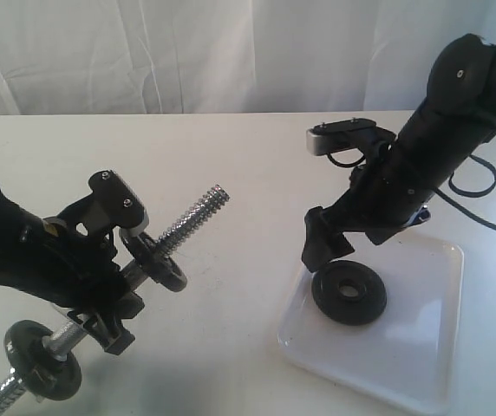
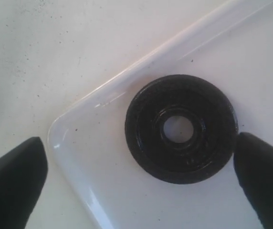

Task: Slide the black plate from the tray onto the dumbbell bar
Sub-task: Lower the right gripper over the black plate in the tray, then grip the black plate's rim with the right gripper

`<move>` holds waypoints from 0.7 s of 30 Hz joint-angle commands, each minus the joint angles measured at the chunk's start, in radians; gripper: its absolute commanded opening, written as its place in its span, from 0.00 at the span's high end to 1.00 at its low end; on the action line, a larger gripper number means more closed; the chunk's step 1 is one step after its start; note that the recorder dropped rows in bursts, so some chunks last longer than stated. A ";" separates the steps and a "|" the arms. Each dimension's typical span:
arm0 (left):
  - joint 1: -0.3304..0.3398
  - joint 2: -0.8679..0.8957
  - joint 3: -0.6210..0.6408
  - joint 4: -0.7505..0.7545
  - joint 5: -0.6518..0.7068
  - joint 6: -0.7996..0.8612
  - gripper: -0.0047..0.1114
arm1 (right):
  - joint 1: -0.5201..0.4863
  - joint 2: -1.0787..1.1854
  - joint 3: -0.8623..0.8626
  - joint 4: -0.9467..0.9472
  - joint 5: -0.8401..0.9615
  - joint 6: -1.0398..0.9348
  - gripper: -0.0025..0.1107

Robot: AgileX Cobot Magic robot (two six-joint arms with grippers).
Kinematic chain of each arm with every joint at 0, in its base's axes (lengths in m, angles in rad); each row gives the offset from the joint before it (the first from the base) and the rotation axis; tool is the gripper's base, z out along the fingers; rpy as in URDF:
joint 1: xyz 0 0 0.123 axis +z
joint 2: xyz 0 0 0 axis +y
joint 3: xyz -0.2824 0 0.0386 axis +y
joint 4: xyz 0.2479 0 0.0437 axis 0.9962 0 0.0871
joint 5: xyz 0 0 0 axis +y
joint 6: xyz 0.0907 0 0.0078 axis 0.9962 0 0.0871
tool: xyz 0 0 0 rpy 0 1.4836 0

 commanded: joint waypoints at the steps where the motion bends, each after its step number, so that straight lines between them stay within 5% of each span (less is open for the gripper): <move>1: -0.001 -0.052 -0.032 -0.050 -0.070 -0.003 0.96 | 0.000 0.013 -0.004 -0.009 -0.031 -0.026 0.05; 21: -0.001 -0.052 -0.032 -0.050 -0.070 -0.003 0.96 | 0.000 0.143 -0.004 -0.089 -0.076 -0.056 0.05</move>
